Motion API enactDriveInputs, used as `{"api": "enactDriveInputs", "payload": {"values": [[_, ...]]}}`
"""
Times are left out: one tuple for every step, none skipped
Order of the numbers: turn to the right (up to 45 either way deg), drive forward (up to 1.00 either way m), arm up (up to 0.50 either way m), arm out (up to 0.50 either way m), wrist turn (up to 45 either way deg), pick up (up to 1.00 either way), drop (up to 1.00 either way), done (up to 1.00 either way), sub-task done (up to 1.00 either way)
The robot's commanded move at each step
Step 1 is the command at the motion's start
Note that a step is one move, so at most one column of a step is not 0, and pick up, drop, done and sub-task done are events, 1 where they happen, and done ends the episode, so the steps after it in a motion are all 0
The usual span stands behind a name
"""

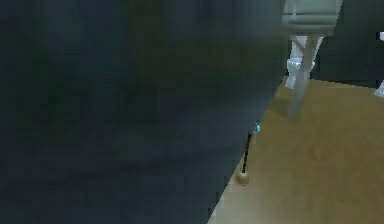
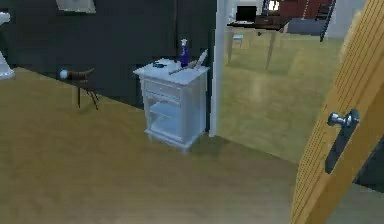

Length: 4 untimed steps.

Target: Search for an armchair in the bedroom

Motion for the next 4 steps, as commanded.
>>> {"api": "enactDriveInputs", "payload": {"values": [[45.0, 0.0, 0.0, 0.0, 0.0, 0.0, 0.0, 0.0, 0.0], [45.0, 0.0, 0.0, 0.0, 0.0, 0.0, 0.0, 0.0, 0.0], [30.0, 0.0, 0.0, 0.0, 0.0, 0.0, 0.0, 0.0, 0.0], [0.0, 0.1, 0.0, 0.0, 0.0, 0.0, 0.0, 0.0, 0.0]]}}
